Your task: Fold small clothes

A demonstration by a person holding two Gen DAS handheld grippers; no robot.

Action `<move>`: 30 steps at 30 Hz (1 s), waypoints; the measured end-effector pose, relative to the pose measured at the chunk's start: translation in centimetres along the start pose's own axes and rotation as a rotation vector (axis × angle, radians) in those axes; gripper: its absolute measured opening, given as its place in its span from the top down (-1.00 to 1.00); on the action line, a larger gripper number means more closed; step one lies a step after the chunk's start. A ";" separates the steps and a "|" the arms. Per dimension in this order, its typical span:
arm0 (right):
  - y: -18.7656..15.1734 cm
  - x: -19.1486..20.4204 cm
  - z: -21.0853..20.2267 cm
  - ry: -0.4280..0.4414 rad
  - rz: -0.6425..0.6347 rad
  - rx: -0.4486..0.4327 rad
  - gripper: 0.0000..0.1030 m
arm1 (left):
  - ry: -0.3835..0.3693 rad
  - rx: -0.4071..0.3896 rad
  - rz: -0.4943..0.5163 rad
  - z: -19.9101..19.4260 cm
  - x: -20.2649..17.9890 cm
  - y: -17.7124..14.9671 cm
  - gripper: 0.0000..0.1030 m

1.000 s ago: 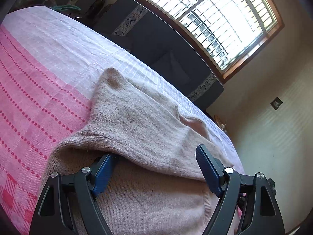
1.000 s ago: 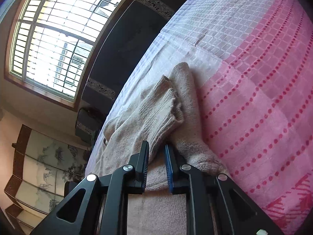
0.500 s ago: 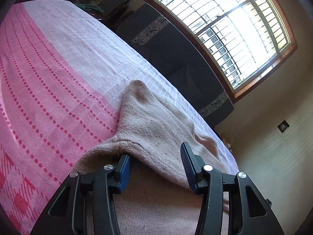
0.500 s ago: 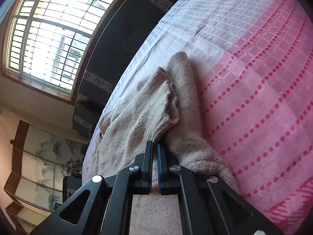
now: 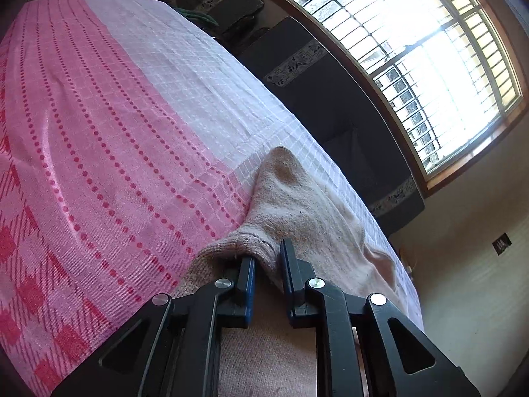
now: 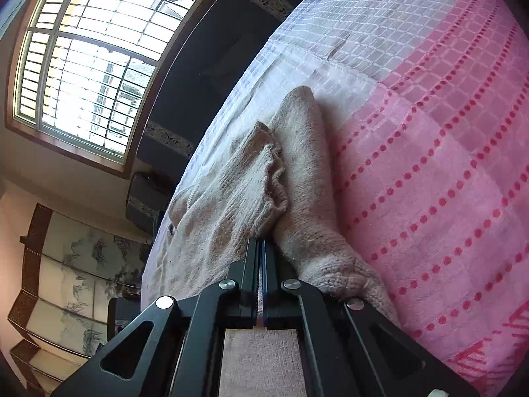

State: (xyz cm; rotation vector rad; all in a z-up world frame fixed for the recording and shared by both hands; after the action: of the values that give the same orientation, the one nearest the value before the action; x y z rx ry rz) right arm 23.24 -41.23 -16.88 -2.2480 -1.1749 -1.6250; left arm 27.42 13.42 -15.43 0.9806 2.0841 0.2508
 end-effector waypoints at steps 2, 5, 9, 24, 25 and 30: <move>0.0 -0.1 0.0 -0.003 -0.003 -0.002 1.00 | 0.011 0.002 0.011 0.1 -0.3 -0.1 0.67; 0.0 -0.3 0.0 0.000 0.002 -0.004 1.00 | 0.015 0.012 0.027 0.1 -0.5 0.0 0.67; 0.0 -0.6 -0.1 0.006 0.010 -0.007 1.00 | 0.031 0.019 0.055 0.1 -1.1 -0.1 0.66; 0.7 -1.8 -1.4 0.120 0.126 -0.044 0.96 | 0.042 0.025 0.075 -0.1 -1.4 -0.1 0.65; 0.8 -1.7 -1.2 0.103 0.121 -0.040 0.96 | 0.042 0.025 0.075 -0.1 -1.4 -0.1 0.64; 1.6 -1.2 -0.4 0.068 0.132 -0.030 0.92 | 0.038 0.026 0.078 -0.2 -1.5 -0.1 0.62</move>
State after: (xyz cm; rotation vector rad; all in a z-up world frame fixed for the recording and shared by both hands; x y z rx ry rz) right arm 23.80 -43.18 -17.22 -2.2175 -0.9703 -1.6641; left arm 27.80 12.35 -14.51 1.0821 2.0905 0.2847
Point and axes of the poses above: each gripper's, at about its wrist camera, not at the fingertips, and z roughly the way its jaws point, x to its left, y to its top, the point moved 2 cm from there along z, roughly the way its jaws point, and after that the axes turned 10 degrees about y, right-handed, at the moved point
